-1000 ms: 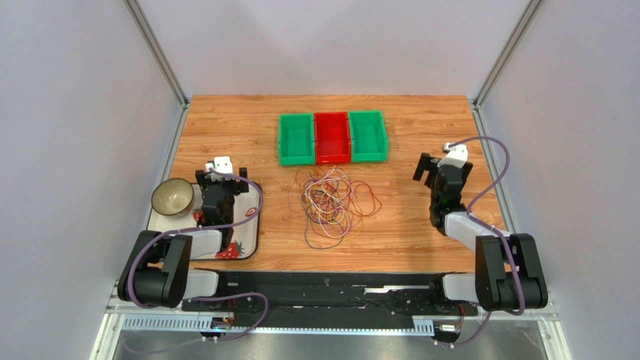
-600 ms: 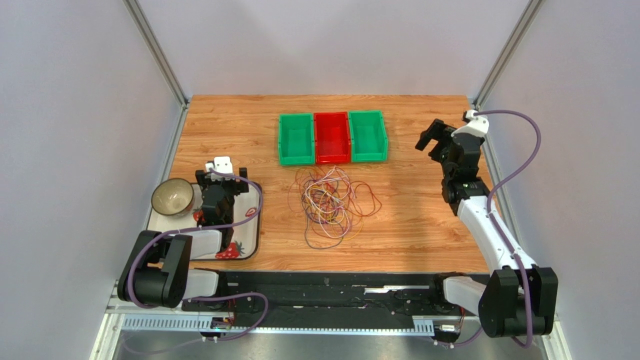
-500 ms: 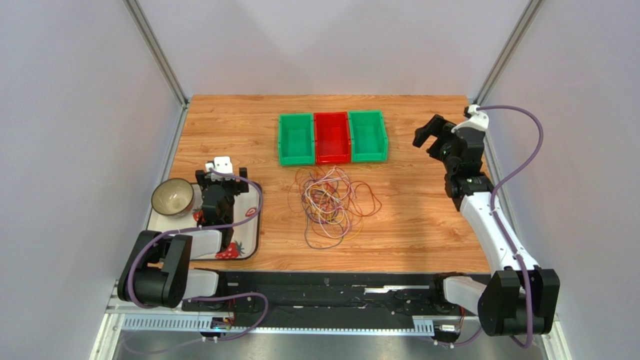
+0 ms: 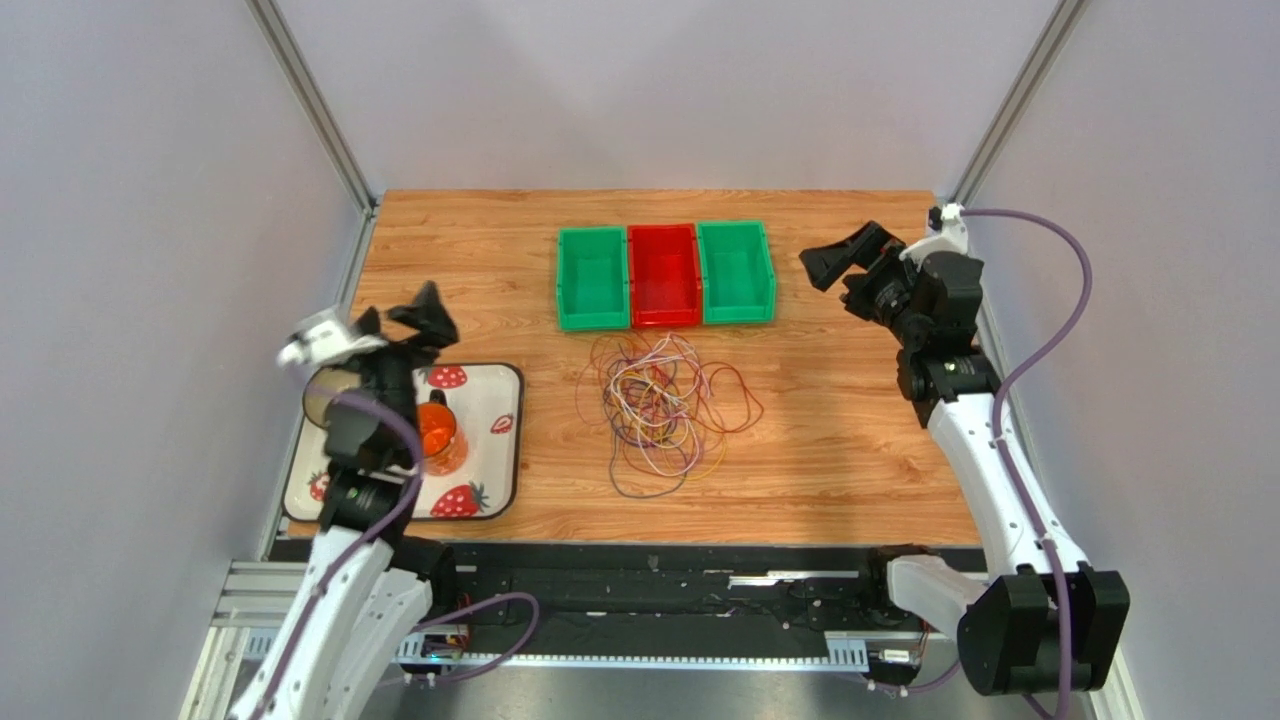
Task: Untangle the cables
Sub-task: Untie the cable.
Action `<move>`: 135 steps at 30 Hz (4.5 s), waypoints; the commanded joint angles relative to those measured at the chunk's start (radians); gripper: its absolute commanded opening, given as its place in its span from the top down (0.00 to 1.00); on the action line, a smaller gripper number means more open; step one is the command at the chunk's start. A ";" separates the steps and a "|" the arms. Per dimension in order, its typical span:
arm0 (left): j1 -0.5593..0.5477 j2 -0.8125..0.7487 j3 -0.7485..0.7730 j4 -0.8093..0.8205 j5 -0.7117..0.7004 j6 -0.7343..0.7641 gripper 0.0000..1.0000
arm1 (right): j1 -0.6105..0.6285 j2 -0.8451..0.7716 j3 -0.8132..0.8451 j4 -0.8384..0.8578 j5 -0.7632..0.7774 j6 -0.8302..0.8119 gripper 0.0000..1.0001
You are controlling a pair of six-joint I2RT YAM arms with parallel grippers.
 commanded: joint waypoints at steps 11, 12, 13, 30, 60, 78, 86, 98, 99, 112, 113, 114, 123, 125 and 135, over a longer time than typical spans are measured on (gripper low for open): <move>0.044 0.084 0.293 -0.648 0.323 -0.324 0.10 | 0.092 0.167 0.088 -0.050 -0.094 0.095 0.07; 0.043 0.122 0.339 -0.663 0.349 -0.315 0.11 | 0.095 0.199 0.108 -0.096 -0.115 0.085 0.08; 0.032 0.205 0.365 -0.674 0.399 -0.294 0.16 | 0.103 0.219 0.124 -0.118 -0.120 0.075 0.09; -0.322 0.805 0.670 -0.783 0.477 -0.131 0.39 | 0.118 0.299 0.176 -0.249 -0.176 -0.037 0.10; -0.399 1.040 0.807 -0.901 0.489 -0.140 1.00 | 0.118 0.353 0.162 -0.241 -0.181 -0.047 0.12; -0.424 0.602 1.151 -0.895 0.509 -0.016 1.00 | 0.124 0.189 0.098 -0.095 -0.259 -0.033 0.11; -0.424 0.604 0.809 -0.779 0.565 -0.079 1.00 | 0.160 0.077 0.061 -0.038 -0.273 -0.031 0.11; -0.424 0.580 0.563 -0.633 0.676 -0.099 1.00 | 0.247 0.058 0.019 -0.072 -0.247 -0.028 0.10; -0.424 0.574 0.557 -0.631 0.679 -0.093 1.00 | 0.265 0.064 0.018 -0.073 -0.245 -0.027 0.10; -0.422 0.509 0.454 -0.597 0.670 -0.068 1.00 | 0.338 0.234 0.041 -0.084 -0.246 0.079 0.12; -0.422 0.506 0.451 -0.597 0.656 -0.066 1.00 | 0.341 0.250 0.045 -0.089 -0.241 0.076 0.12; -0.424 0.502 0.450 -0.602 0.650 -0.066 1.00 | 0.339 0.264 0.061 -0.095 -0.238 0.079 0.11; -0.424 0.445 0.399 -0.585 0.625 -0.053 1.00 | 0.341 0.481 0.200 -0.211 -0.224 0.131 0.16; -0.424 0.437 0.384 -0.568 0.630 -0.060 1.00 | 0.341 0.530 0.242 -0.219 -0.239 0.136 0.18; -0.424 0.417 0.341 -0.554 0.621 -0.066 1.00 | 0.342 0.692 0.354 -0.241 -0.281 0.142 0.39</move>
